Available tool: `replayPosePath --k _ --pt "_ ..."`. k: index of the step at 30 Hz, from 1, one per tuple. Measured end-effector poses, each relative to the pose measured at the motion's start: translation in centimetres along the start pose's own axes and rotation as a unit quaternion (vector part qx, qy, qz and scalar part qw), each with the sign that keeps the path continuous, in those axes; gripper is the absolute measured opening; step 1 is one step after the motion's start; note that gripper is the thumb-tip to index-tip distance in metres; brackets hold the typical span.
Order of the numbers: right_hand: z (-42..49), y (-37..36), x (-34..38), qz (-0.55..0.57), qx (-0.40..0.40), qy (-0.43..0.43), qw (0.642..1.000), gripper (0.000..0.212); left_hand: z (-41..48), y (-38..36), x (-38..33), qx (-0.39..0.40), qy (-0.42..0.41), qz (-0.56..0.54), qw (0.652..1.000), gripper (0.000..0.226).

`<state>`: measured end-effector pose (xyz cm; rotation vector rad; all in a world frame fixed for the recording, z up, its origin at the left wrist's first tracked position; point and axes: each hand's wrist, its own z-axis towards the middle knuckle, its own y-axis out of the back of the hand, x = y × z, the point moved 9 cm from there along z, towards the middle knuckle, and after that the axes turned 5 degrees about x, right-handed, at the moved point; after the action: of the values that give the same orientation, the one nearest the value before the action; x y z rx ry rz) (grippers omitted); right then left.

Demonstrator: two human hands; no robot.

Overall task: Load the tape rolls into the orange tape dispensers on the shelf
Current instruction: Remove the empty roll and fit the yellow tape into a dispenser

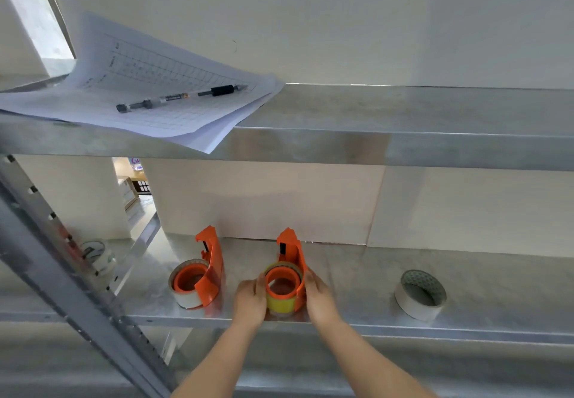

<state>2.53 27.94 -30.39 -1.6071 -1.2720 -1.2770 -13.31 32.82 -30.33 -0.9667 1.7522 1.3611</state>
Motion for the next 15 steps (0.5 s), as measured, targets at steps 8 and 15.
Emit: replayPosePath --k 8,15 --pt "0.3 0.4 -0.7 -0.011 -0.021 0.010 1.000 0.026 0.4 -1.1 0.4 0.042 -0.020 0.001 0.999 0.036" --pt "-0.3 3.5 1.1 -0.014 -0.070 -0.019 0.997 0.043 0.0 -0.2 -2.3 -0.015 0.018 0.031 0.999 0.046"
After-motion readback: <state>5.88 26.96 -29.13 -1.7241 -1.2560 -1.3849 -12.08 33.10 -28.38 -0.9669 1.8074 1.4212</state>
